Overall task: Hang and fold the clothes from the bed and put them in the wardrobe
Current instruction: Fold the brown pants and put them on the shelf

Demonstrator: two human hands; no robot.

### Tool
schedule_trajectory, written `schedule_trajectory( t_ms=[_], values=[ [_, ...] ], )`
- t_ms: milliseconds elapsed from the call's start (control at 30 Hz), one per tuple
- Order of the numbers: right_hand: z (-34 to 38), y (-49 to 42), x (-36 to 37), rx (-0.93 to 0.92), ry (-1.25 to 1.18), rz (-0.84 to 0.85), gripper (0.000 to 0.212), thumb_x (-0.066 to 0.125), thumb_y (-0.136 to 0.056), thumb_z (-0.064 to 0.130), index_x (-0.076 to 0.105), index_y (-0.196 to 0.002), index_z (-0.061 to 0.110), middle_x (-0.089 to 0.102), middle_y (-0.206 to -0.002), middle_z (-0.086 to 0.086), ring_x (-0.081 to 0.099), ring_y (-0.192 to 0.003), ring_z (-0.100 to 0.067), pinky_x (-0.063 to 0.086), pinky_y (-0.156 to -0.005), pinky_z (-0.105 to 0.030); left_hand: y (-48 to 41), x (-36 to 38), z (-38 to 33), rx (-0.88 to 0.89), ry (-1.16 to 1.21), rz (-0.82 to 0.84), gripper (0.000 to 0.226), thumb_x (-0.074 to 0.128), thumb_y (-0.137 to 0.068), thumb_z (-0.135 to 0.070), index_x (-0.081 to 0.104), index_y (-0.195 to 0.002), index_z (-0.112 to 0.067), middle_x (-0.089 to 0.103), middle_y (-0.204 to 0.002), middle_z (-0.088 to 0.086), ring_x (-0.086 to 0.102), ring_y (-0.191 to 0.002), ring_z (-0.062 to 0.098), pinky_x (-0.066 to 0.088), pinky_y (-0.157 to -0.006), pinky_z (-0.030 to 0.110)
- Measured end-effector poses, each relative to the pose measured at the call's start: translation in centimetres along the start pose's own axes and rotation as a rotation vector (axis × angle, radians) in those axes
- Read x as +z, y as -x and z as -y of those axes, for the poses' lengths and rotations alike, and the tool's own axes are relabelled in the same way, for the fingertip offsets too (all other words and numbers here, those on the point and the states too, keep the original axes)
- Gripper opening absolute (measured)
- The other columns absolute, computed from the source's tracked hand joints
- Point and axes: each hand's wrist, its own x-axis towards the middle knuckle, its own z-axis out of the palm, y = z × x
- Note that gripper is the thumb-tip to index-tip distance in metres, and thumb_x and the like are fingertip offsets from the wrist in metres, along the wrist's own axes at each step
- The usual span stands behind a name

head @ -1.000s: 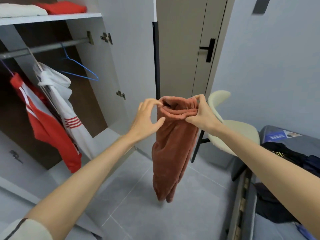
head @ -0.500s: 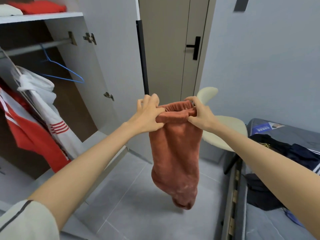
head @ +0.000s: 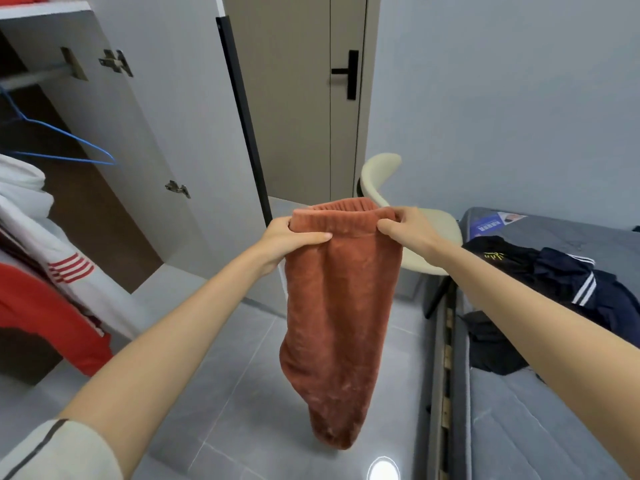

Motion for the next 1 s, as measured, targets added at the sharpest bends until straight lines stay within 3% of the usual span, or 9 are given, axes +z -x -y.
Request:
schedule_trajectory(
  t_ms=[167,333,433,500,567,700,767,867,1000],
  values=[
    [-3.4,2.4,-1.2,0.091,0.001,-0.051,0.017,0.054,-0.083,0.017,0.068,-0.075,0.017,0.055,-0.065,0.011,0.049,-0.064,-0.006,0.039,-0.06,-0.022,-1.2,2.8,0.5,-0.031,-0.14,0.139,0.046,0.085,-0.06,-0.049,0.069,-0.1,-0.035,0.072,-0.09,-0.019,0.068,-0.08,-0.005,0.052,-0.063,0.011],
    [-6.8,4.4,-3.4,0.149,-0.039,-0.155,0.039,0.055,-0.084,0.016,0.063,-0.049,0.034,0.05,-0.046,0.022,0.046,-0.05,0.006,0.035,-0.048,-0.009,-1.9,7.6,0.3,0.049,-0.182,0.26,0.051,0.081,-0.068,-0.051,0.064,-0.114,-0.038,0.07,-0.094,-0.024,0.065,-0.084,-0.011,0.047,-0.063,0.003],
    [-8.4,4.6,-5.1,0.169,-0.048,-0.254,0.023,0.055,-0.082,0.018,0.062,-0.062,0.026,0.054,-0.057,0.017,0.05,-0.061,-0.003,0.04,-0.056,-0.016,-3.0,10.2,0.0,0.125,-0.173,0.282,0.051,0.081,-0.072,-0.043,0.063,-0.119,-0.034,0.07,-0.103,-0.019,0.065,-0.091,-0.008,0.05,-0.073,0.007],
    [-9.1,4.2,-6.3,0.171,0.026,-0.305,0.012,0.056,-0.082,0.021,0.068,-0.081,0.021,0.064,-0.071,0.009,0.058,-0.07,-0.008,0.046,-0.065,-0.025,-3.8,11.7,-0.3,0.171,-0.172,0.315,0.05,0.08,-0.075,-0.038,0.062,-0.121,-0.029,0.07,-0.109,-0.013,0.065,-0.099,-0.003,0.051,-0.084,0.013],
    [-9.6,3.2,-7.3,0.151,0.127,-0.342,0.021,0.056,-0.083,0.022,0.067,-0.095,0.01,0.068,-0.084,-0.002,0.061,-0.08,-0.016,0.048,-0.072,-0.032,-4.7,12.9,-0.7,0.213,-0.154,0.306,0.045,0.079,-0.078,-0.031,0.064,-0.119,-0.025,0.071,-0.108,-0.01,0.065,-0.099,-0.001,0.051,-0.083,0.014],
    [-9.4,1.0,-8.7,0.139,0.093,-0.371,0.014,0.053,-0.086,0.017,0.057,-0.095,0.006,0.06,-0.073,0.002,0.059,-0.055,-0.013,0.043,-0.046,-0.017,-7.2,14.0,-1.8,0.27,-0.149,0.262,0.039,0.08,-0.077,-0.023,0.068,-0.114,-0.019,0.072,-0.105,-0.004,0.067,-0.097,0.004,0.053,-0.082,0.017],
    [-9.4,-0.1,-9.2,0.139,-0.013,-0.361,0.01,0.049,-0.088,0.015,0.053,-0.097,0.013,0.062,-0.076,0.004,0.063,-0.043,-0.012,0.045,-0.037,-0.018,-8.9,14.3,-2.0,0.264,-0.147,0.245,0.039,0.082,-0.075,-0.026,0.069,-0.111,-0.021,0.073,-0.101,-0.006,0.068,-0.094,0.003,0.054,-0.079,0.017],
    [-9.5,-2.0,-10.3,0.154,-0.119,-0.378,0.006,0.048,-0.089,0.015,0.049,-0.091,0.021,0.063,-0.084,0.001,0.067,-0.046,-0.019,0.047,-0.036,-0.022,-11.8,14.6,-2.2,0.175,-0.102,0.22,0.045,0.086,-0.068,-0.03,0.068,-0.109,-0.026,0.073,-0.099,-0.011,0.068,-0.091,0.0,0.054,-0.074,0.014],
    [-10.7,-5.8,-11.8,0.196,-0.176,-0.412,0.007,0.048,-0.088,0.016,0.05,-0.094,0.013,0.063,-0.091,-0.003,0.069,-0.053,-0.026,0.056,-0.045,-0.032,-17.2,14.7,-2.5,0.094,-0.132,0.312,0.039,0.083,-0.072,-0.021,0.068,-0.108,-0.022,0.072,-0.103,-0.005,0.068,-0.094,0.005,0.053,-0.077,0.016]
  ],
)
